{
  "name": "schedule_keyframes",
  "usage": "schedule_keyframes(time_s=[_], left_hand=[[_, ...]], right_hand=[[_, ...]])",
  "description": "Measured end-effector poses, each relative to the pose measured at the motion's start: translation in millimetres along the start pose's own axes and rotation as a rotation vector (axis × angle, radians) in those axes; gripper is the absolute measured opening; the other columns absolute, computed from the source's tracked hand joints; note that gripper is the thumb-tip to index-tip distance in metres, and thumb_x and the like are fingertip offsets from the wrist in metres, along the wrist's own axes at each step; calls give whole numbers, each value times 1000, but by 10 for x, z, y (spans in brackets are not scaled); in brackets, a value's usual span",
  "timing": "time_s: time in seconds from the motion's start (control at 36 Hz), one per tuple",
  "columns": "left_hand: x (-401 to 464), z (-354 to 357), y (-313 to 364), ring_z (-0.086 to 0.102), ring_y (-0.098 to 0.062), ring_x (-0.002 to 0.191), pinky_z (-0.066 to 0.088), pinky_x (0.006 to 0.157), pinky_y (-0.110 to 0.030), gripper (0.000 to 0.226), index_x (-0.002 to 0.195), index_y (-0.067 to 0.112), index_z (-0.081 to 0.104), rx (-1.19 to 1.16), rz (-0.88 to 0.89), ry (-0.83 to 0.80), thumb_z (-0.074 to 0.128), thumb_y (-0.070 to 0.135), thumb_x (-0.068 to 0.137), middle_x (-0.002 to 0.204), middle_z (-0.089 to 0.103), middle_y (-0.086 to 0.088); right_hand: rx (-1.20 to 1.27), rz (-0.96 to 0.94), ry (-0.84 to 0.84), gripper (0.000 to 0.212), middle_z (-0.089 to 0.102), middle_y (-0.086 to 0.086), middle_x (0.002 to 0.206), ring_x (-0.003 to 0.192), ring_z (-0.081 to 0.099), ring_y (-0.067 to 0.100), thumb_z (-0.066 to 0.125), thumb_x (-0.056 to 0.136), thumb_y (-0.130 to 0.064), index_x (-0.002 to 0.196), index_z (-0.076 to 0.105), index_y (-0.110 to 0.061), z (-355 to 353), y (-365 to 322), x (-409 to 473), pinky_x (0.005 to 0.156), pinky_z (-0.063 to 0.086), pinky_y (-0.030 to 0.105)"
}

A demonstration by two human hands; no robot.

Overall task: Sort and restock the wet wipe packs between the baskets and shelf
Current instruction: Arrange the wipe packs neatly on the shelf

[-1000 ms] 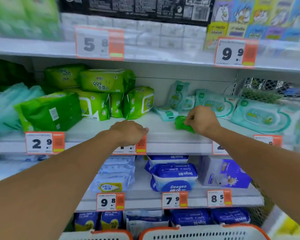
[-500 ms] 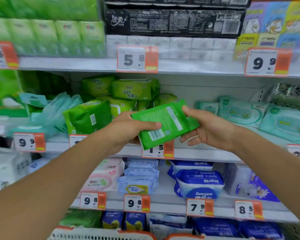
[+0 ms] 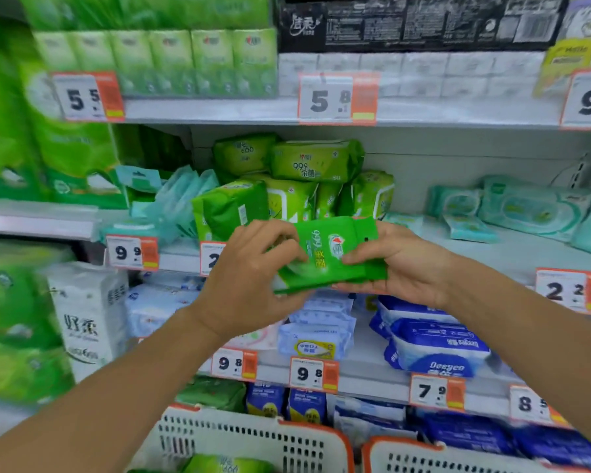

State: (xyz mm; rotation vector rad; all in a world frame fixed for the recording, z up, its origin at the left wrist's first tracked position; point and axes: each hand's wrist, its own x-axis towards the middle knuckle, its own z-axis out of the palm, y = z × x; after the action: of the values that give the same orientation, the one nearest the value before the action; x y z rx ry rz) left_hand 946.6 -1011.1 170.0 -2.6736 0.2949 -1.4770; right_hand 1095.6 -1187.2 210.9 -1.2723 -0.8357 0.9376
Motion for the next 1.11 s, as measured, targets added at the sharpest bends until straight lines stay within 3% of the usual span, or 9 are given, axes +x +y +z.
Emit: schedule_keyframes(time_s=[0.14, 0.39, 0.5, 0.67, 0.75, 0.83, 0.94, 1.06, 1.11], left_hand=[[-228, -156, -90, 61, -8, 101, 52, 86, -35, 33, 107, 20, 60, -436, -392, -164, 60, 48, 90, 105, 64, 7], [-384, 23, -267, 62, -10, 89, 54, 73, -30, 13, 104, 19, 61, -313, -493, -187, 58, 27, 94, 96, 66, 5], [-209, 145, -321, 60, -11, 88, 51, 76, -23, 13, 102, 17, 62, -249, -463, -161, 66, 21, 90, 95, 66, 5], [735, 477, -437, 64, -11, 72, 50, 68, -22, 24, 95, 20, 66, -402, -728, -178, 77, 33, 78, 79, 68, 6], [1231, 831, -415, 58, -14, 73, 44, 63, -19, 43, 107, 5, 68, -486, -927, -362, 76, 38, 80, 84, 64, -1], [1443, 1241, -338, 53, -24, 116, 45, 94, -32, 75, 141, 10, 43, -712, -1146, -557, 76, 41, 81, 131, 54, -7], [1441, 1790, -321, 52, -18, 115, 41, 90, -22, 88, 151, 15, 25, -716, -1152, -575, 78, 30, 82, 137, 51, -1], [1539, 2056, -271, 35, -22, 141, 33, 102, -20, 113, 157, 17, -10, -491, -1043, -748, 74, 38, 85, 161, 24, -4], [1589, 2109, -222, 32, -23, 144, 33, 113, -27, 116, 155, 17, -16, -385, -997, -819, 73, 42, 85, 164, 14, -5]], right_hand=[[-389, 219, -173, 38, 71, 15, 119, 107, 69, 27, 63, 88, 9, 123, 63, -4, -81, 309, 114, 86, 58, 36], [-400, 419, -295, 30, 74, 7, 106, 91, 72, 17, 56, 95, 6, 118, 63, -11, 161, 983, 369, 77, 60, 27], [-807, 240, -79, 32, 67, 12, 111, 83, 69, 25, 50, 97, 3, 124, 61, -9, 89, 660, 415, 72, 60, 35], [-816, -339, 645, 14, 71, 14, 69, 54, 66, 23, 60, 87, -7, 76, 70, -9, -567, -266, 592, 51, 56, 36], [-658, -122, 633, 12, 60, 17, 80, 69, 61, 24, 63, 85, 2, 91, 67, -8, -1052, -335, 927, 66, 59, 40], [-404, 101, 669, 14, 53, 14, 80, 73, 56, 23, 57, 88, 3, 86, 55, -11, -1410, -234, 1218, 67, 57, 36], [-221, 58, 793, 27, 50, 5, 76, 69, 52, 19, 47, 94, 2, 74, 51, -15, -1706, -308, 1485, 68, 57, 36], [-181, 64, 795, 17, 56, 6, 97, 80, 53, 25, 53, 93, -33, 83, 55, -19, -1907, -503, 1749, 71, 48, 37], [-192, 110, 778, 49, 56, 5, 124, 97, 52, 24, 57, 75, -62, 106, 60, -24, -2108, -497, 1918, 84, 44, 38]])
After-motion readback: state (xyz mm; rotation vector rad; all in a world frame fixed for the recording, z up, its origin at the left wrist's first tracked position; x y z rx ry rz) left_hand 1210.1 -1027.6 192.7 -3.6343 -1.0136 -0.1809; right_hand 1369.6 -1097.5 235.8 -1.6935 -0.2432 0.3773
